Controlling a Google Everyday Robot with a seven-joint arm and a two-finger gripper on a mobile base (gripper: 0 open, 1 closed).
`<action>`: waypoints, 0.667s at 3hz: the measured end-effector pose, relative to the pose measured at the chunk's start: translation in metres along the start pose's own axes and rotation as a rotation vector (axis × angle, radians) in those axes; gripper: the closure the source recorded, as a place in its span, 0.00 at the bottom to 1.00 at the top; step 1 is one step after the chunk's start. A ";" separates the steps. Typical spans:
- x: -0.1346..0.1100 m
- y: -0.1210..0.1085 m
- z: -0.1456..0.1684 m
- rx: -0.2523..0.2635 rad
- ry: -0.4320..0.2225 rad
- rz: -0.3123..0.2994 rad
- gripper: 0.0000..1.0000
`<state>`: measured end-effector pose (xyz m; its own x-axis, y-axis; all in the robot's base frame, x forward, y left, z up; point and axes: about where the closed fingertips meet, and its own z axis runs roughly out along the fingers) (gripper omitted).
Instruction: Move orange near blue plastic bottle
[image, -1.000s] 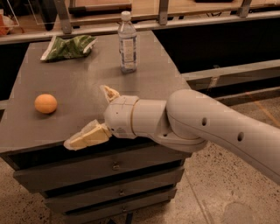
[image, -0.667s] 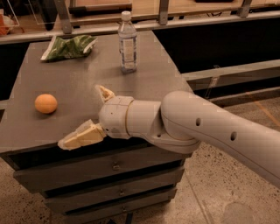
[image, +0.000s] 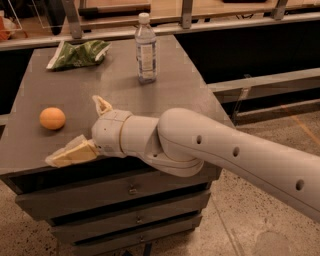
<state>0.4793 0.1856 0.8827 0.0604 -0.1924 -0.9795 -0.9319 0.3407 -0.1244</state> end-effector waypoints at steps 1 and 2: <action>0.002 -0.012 0.020 0.048 0.027 0.005 0.00; 0.002 -0.023 0.041 0.047 0.018 0.003 0.00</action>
Offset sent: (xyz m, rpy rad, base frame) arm 0.0610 0.0450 -0.0095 0.0052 0.0006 -0.0455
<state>0.5157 0.2148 0.8774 0.0508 -0.2073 -0.9770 -0.9142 0.3842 -0.1291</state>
